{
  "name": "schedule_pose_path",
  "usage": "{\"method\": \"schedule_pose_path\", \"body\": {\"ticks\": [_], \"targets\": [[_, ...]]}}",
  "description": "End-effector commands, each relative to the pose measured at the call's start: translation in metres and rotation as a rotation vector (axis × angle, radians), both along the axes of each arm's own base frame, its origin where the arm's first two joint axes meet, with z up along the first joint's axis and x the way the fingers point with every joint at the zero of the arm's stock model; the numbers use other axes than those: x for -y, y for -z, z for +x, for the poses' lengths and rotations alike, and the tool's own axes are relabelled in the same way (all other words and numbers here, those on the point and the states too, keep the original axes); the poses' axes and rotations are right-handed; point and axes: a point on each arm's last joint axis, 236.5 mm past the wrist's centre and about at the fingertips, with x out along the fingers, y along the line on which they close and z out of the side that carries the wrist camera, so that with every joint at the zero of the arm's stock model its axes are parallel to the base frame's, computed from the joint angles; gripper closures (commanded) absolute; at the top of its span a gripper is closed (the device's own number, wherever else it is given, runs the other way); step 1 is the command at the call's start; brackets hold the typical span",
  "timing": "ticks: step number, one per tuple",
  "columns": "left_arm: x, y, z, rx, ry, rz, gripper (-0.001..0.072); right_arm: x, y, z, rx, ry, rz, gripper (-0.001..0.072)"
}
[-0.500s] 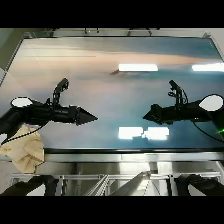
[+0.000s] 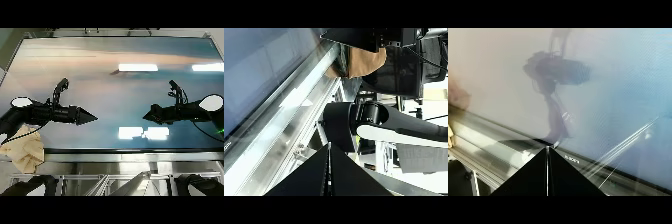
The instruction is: Fold the shirts.
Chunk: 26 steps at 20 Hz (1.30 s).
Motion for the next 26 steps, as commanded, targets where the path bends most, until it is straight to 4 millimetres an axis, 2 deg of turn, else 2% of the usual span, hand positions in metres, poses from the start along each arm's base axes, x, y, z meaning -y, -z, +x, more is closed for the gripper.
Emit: {"method": "schedule_pose_path", "body": {"ticks": [1, 6, 9, 13, 15, 16, 18, 19, 20, 21, 22, 23, 24, 25, 26], "targets": [[0.000, 0.000, 0.000, 0.001, 0.000, 0.000, 0.0706, 0.000, 0.000, 0.000, 0.001, 0.000, 0.000, 0.0702], [0.000, 0.000, 0.000, 0.001, -0.001, 0.000, 0.0706, 0.000, 0.000, 0.000, 0.001, 0.000, 0.000, 0.0702], [-0.001, 0.005, 0.011, 0.017, -0.045, 0.021, 0.0705, 0.000, 0.000, 0.000, 0.001, 0.000, 0.000, 0.0702], [-0.003, -0.008, -0.007, -0.015, 0.029, -0.033, 0.0706, 0.000, 0.000, 0.000, 0.001, 0.000, 0.000, 0.0702], [-0.010, 0.001, -0.005, -0.003, 0.025, 0.016, 0.0708, 0.000, 0.000, 0.002, 0.006, 0.006, 0.001, 0.0702], [-0.027, 0.020, -0.002, 0.004, 0.030, 0.130, 0.0709, 0.001, -0.001, 0.006, 0.019, 0.019, -0.002, 0.0702], [-0.093, 0.056, 0.021, -0.019, -0.104, 0.448, 0.0708, 0.002, -0.001, 0.011, 0.034, 0.036, -0.003, 0.0702], [-0.135, 0.063, 0.037, -0.007, -0.229, 0.587, 0.0707, 0.002, -0.002, 0.012, 0.035, 0.039, 0.000, 0.0702], [-0.189, 0.066, 0.051, -0.010, -0.399, 0.732, 0.0707, 0.001, -0.002, 0.011, 0.033, 0.038, 0.001, 0.0702], [-0.246, 0.067, 0.057, -0.042, -0.591, 0.855, 0.0706, 0.002, -0.001, 0.012, 0.033, 0.038, 0.000, 0.0702], [-0.293, 0.070, 0.050, -0.078, -0.728, 0.948, 0.0706, 0.002, -0.001, 0.011, 0.032, 0.037, -0.002, 0.0701], [-0.332, 0.075, 0.034, -0.107, -0.811, 1.028, 0.0677, 0.002, 0.000, 0.011, 0.032, 0.037, -0.003, 0.0701], [-0.364, 0.079, 0.015, -0.154, -0.887, 1.077, 0.0420, 0.002, 0.000, 0.011, 0.031, 0.037, -0.003, 0.0701], [-0.388, 0.081, 0.000, -0.202, -0.983, 1.076, 0.0361, 0.002, 0.000, 0.011, 0.032, 0.036, -0.004, 0.0701], [-0.407, 0.079, -0.011, -0.243, -1.083, 1.051, 0.0361, 0.003, 0.002, 0.011, 0.031, 0.034, -0.011, 0.0701]]}}
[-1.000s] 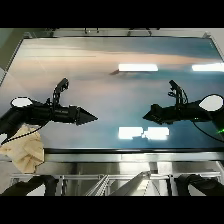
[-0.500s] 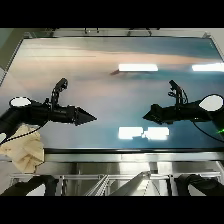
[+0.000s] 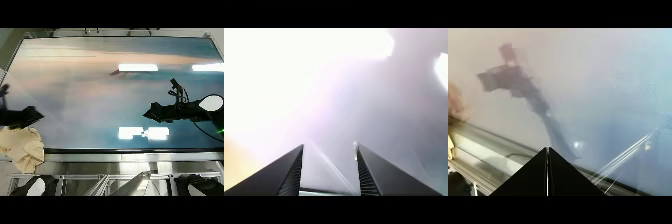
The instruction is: Fold the shirts.
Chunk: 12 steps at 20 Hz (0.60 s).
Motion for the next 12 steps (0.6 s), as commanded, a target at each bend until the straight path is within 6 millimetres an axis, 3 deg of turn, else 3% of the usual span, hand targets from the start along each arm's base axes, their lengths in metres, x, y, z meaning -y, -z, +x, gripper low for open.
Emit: {"method": "schedule_pose_path", "body": {"ticks": [1, 4, 6, 9, 12], "targets": [[-0.115, -0.002, -0.053, -0.001, -0.401, 0.154, 0.0361, 0.002, 0.003, 0.000, 0.000, -0.002, -0.013, 0.0701], [-0.153, -0.005, -0.072, 0.030, -0.523, 0.163, 0.0361, 0.004, 0.010, -0.001, -0.013, -0.006, -0.028, 0.0701], [-0.155, 0.007, -0.075, -0.021, -0.509, 0.128, -0.0013, 0.004, 0.017, -0.001, -0.035, -0.006, -0.031, 0.0701], [-0.156, 0.024, -0.081, -0.144, -0.465, 0.061, -0.0013, 0.004, 0.032, -0.002, -0.085, -0.010, -0.036, 0.0701], [-0.178, 0.035, -0.086, -0.239, -0.435, 0.073, -0.0007, 0.003, 0.047, -0.005, -0.138, -0.015, -0.040, 0.0701]]}}
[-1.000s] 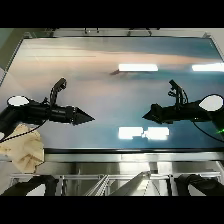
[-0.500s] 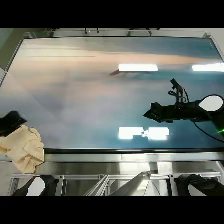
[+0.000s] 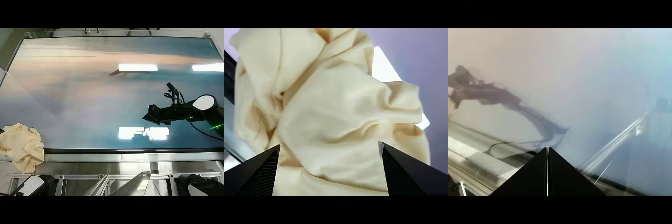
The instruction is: Fold the shirts.
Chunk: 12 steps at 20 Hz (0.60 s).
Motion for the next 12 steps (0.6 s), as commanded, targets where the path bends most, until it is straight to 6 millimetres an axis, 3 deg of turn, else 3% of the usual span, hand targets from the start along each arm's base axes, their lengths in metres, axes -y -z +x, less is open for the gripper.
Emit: {"method": "schedule_pose_path", "body": {"ticks": [1, 7, 8, 9, 10, 11, 12], "targets": [[-0.021, 0.017, -0.010, -0.112, 0.021, -0.037, -0.0006, -0.001, 0.017, -0.006, -0.066, -0.013, -0.003, 0.0701], [-0.019, 0.069, -0.012, -0.197, 0.057, -0.168, -0.0004, -0.002, 0.022, -0.008, -0.091, -0.016, 0.000, 0.0701], [-0.018, 0.076, -0.012, -0.206, 0.057, -0.184, 0.0045, -0.002, 0.022, -0.008, -0.091, -0.015, 0.000, 0.0701], [-0.019, 0.081, -0.012, -0.208, 0.056, -0.189, 0.0185, -0.002, 0.022, -0.008, -0.091, -0.015, 0.000, 0.0701], [-0.018, 0.084, -0.010, -0.203, 0.052, -0.199, 0.0421, -0.003, 0.021, -0.007, -0.091, -0.014, 0.004, 0.0701], [-0.014, 0.084, -0.004, -0.178, 0.045, -0.220, 0.0706, -0.004, 0.019, -0.007, -0.092, -0.009, 0.015, 0.0701], [-0.009, 0.079, 0.009, -0.126, 0.037, -0.242, 0.0687, -0.007, 0.017, -0.006, -0.094, -0.002, 0.030, 0.0701]]}}
